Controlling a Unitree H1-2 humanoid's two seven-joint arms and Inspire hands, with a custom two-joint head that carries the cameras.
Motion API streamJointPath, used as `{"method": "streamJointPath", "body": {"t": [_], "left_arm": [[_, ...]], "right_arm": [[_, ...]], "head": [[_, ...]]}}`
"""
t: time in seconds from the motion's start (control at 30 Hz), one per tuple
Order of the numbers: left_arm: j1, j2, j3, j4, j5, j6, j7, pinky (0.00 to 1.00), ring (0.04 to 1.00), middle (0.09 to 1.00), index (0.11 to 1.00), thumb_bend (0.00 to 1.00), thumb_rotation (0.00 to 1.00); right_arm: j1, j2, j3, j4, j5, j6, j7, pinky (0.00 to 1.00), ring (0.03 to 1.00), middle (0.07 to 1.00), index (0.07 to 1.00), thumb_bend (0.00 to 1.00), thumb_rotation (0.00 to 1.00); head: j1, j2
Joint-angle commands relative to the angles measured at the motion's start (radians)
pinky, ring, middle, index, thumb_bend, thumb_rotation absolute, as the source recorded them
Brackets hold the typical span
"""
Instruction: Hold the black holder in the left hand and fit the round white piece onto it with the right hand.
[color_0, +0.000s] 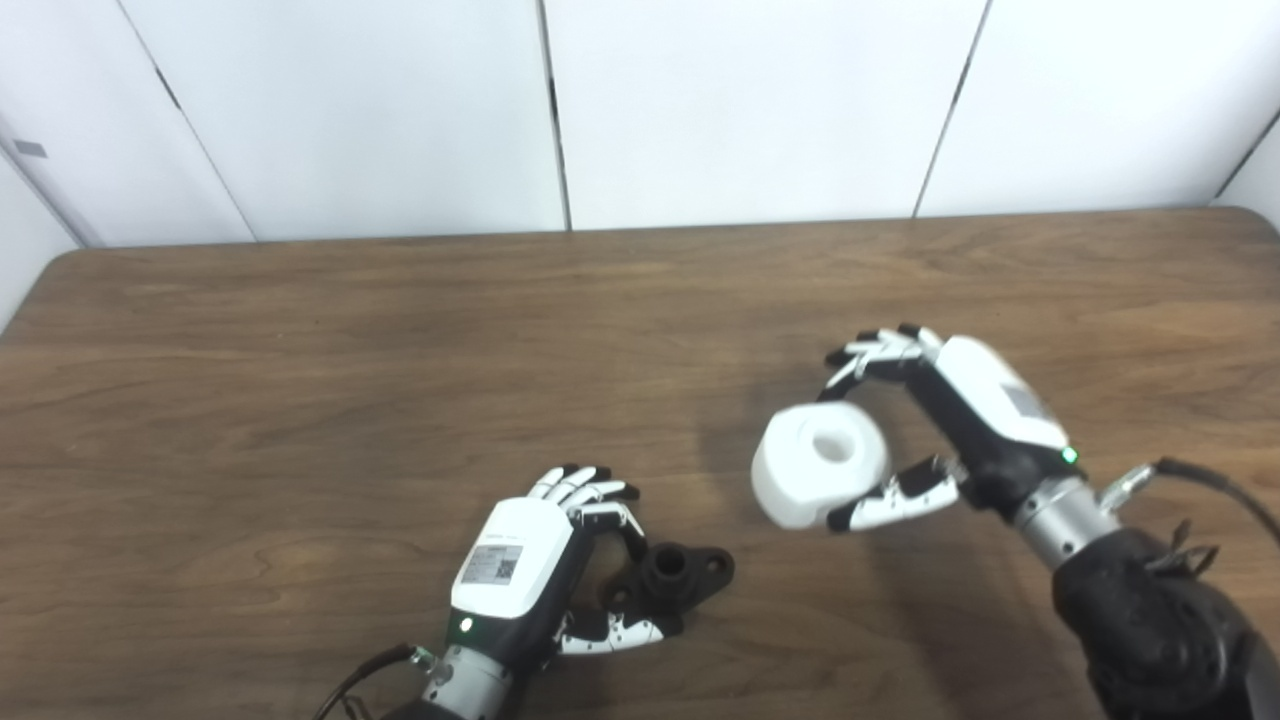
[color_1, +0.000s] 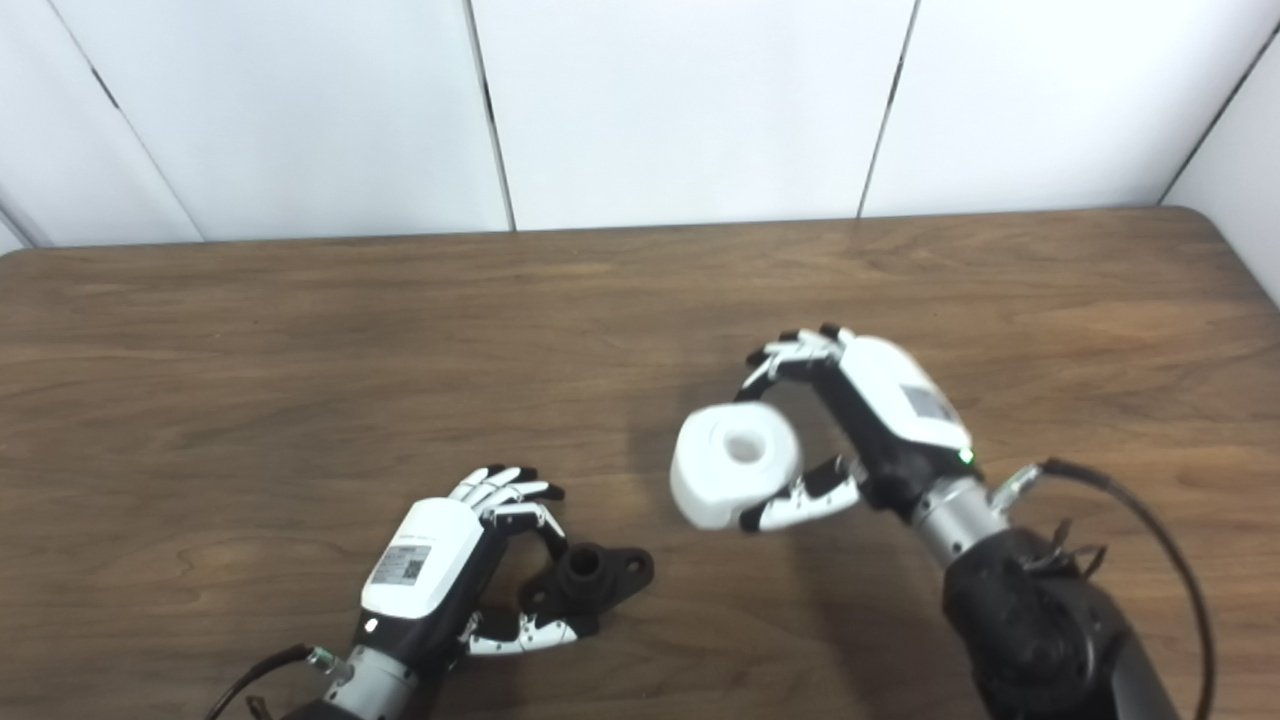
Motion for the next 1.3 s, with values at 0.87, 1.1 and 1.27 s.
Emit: {"method": "streamJointPath", "body": {"t": [0.87,1.1,1.27], "left_arm": [[-0.042,-0.016,-0.032,0.068,0.048,0.035,0.000,0.93,0.883,0.801,0.487,0.52,0.06],[-0.047,-0.020,-0.035,0.073,0.038,0.035,0.003,0.92,0.882,0.802,0.487,0.52,0.06],[-0.047,-0.023,-0.034,0.071,0.035,0.036,0.004,0.92,0.879,0.803,0.487,0.52,0.06]], "right_arm": [[-0.063,0.134,0.068,-0.136,-0.022,-0.049,0.071,1.00,0.945,0.802,0.480,0.53,0.14],[-0.079,0.165,0.085,-0.135,-0.033,-0.050,0.085,1.00,0.940,0.797,0.480,0.53,0.14],[-0.076,0.172,0.103,-0.120,-0.044,-0.069,0.084,1.00,0.941,0.793,0.480,0.52,0.13]], "head": [[0.017,0.002],[0.022,0.005],[0.025,0.011]]}}
